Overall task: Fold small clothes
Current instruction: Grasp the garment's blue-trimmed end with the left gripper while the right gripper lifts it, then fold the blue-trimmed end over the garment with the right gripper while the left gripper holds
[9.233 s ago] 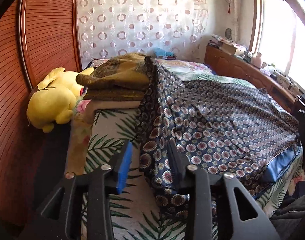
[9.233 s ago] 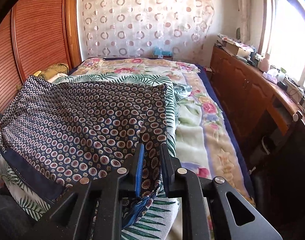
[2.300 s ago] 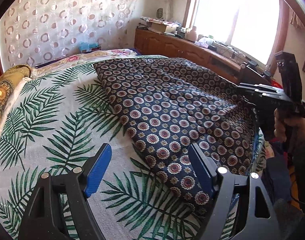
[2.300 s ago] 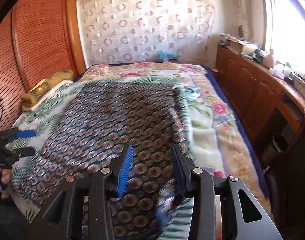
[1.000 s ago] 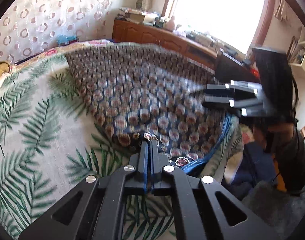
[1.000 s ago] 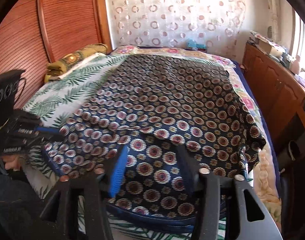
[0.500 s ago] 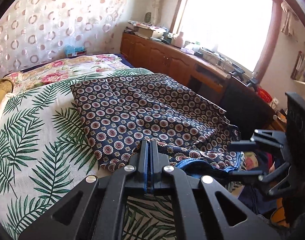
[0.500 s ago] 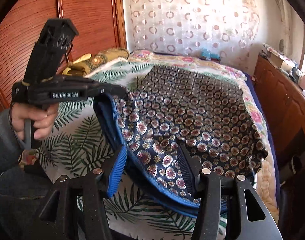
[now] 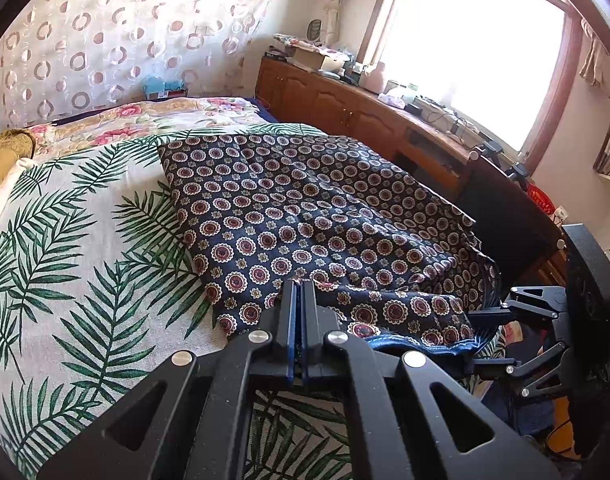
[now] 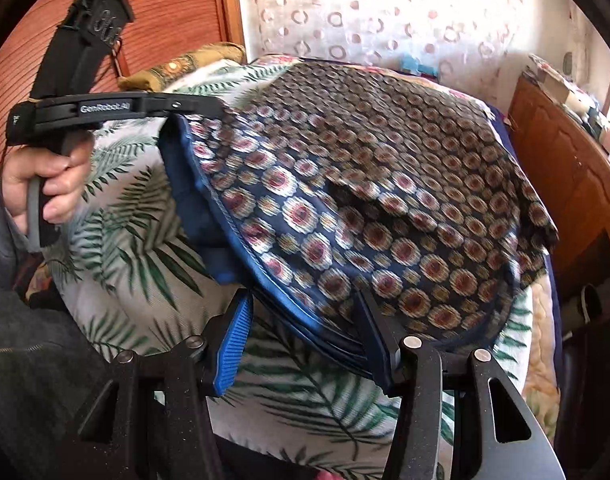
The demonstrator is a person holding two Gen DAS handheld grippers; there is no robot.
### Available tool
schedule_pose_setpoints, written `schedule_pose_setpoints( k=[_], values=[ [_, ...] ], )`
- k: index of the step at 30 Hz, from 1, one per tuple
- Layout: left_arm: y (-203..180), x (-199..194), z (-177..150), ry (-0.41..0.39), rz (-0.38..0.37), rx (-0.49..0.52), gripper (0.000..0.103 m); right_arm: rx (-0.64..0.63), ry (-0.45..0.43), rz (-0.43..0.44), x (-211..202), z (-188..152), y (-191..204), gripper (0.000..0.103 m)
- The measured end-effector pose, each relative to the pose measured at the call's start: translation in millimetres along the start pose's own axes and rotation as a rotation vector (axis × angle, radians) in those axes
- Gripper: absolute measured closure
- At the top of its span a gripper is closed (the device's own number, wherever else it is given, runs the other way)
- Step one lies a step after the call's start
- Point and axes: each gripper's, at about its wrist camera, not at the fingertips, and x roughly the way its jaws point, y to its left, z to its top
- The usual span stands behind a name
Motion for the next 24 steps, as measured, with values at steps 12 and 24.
schedule_pose_setpoints(
  k=[12, 24],
  values=[
    [3, -1, -1, -0.001, 0.002, -0.015, 0.101, 0.005, 0.001, -0.082, -7, -9, -14, 0.049],
    [2, -4, -1, -0.004, 0.006, -0.022, 0.101, -0.047, -0.025, -0.066, -6, -13, -8, 0.098]
  ],
)
